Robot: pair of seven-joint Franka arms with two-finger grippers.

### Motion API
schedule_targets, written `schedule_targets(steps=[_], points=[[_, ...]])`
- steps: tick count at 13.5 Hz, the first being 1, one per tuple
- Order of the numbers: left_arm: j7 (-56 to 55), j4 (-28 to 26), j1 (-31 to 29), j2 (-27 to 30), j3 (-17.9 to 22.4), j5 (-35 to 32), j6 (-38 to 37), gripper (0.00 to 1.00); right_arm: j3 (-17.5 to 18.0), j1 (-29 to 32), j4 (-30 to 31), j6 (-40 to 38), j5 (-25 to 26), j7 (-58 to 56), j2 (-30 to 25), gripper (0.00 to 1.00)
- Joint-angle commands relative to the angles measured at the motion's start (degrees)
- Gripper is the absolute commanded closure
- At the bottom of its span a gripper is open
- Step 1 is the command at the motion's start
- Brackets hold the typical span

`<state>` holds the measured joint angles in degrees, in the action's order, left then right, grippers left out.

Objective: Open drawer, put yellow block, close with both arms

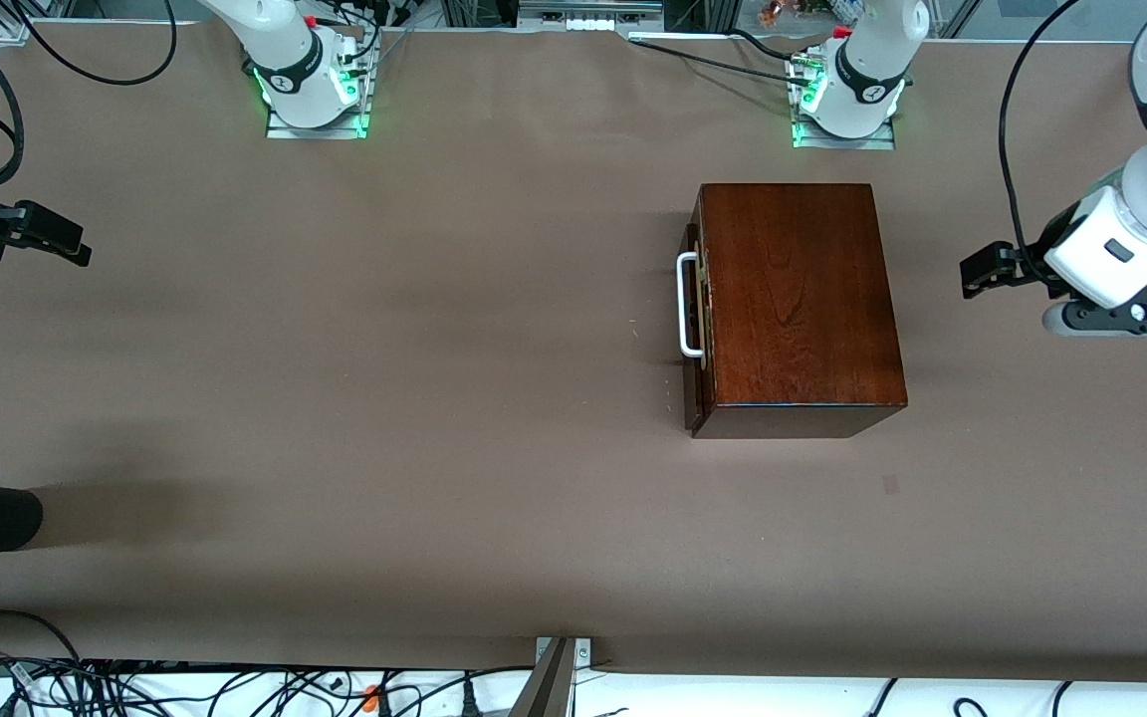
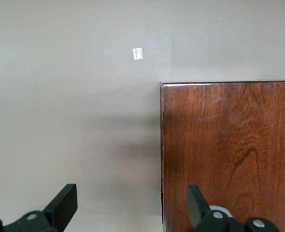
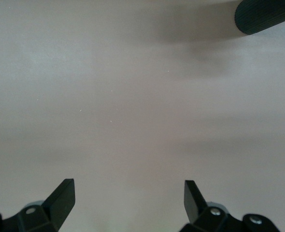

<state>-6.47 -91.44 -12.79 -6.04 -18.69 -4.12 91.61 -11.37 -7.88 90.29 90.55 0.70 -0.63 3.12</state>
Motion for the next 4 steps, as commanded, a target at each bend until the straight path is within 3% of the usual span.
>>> schedule_targets(steps=[1,4], points=[[0.59,-2.51,-1.01,2.61,-0.21,2.09,1.55,0.0,0.2,0.41,-0.37,-0.28,-0.87,0.19,-0.49,0.0],[0.67,-2.16,-1.1,2.26,0.14,2.54,1.73,0.0,0.2,0.41,-0.37,-0.2,-0.87,0.19,-0.49,0.0]])
